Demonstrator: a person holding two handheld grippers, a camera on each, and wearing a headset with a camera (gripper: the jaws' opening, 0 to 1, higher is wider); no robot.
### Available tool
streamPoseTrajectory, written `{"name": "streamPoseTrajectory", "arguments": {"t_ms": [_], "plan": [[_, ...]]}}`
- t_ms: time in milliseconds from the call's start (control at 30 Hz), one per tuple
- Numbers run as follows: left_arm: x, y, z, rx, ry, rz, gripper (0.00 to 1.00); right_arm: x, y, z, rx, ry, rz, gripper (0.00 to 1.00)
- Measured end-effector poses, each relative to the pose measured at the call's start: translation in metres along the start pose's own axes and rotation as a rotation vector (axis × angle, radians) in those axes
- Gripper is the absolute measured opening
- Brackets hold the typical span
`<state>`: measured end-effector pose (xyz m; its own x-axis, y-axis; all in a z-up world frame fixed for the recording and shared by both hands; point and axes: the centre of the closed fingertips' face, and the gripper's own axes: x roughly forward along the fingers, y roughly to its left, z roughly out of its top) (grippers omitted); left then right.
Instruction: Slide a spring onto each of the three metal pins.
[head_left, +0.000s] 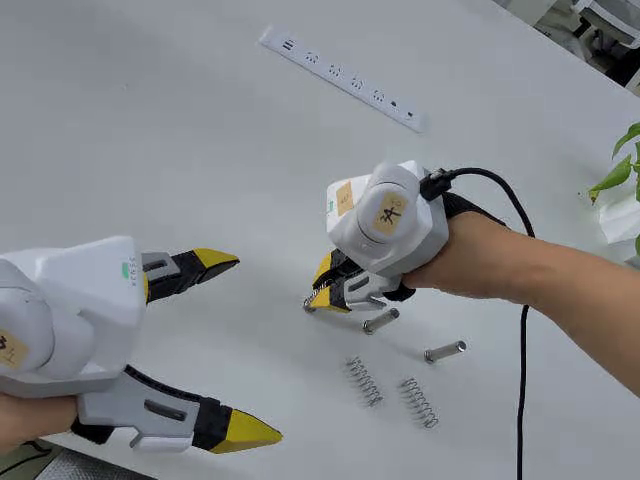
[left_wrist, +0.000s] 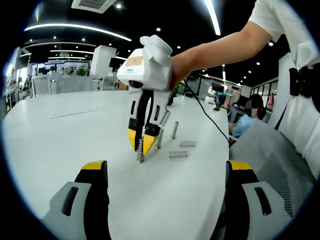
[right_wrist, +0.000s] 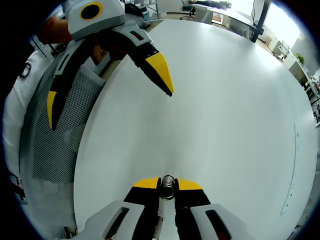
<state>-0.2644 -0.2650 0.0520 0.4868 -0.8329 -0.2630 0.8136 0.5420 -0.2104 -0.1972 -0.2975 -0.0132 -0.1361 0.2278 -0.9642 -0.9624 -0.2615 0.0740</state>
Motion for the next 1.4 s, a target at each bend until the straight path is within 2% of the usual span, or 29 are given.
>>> {"name": "streamPoseTrajectory", "arguments": {"t_ms": [667,1133,1400], "plan": [[0.0,0.0,-0.001,0.001,0.01,0.001,0.96,0.003,0.001,-0.001,0.031,-0.019,-0.006,0.09],[0.0,-0.001,0.0,0.016,0.023,-0.003,0.97,0.002,-0.001,-0.001,0.051,-0.04,-0.023,0.21],[0.0,-0.002,-0.001,0.029,0.041,-0.006,0.98,-0.01,-0.005,0.001,0.073,-0.087,-0.065,0.3]]}}
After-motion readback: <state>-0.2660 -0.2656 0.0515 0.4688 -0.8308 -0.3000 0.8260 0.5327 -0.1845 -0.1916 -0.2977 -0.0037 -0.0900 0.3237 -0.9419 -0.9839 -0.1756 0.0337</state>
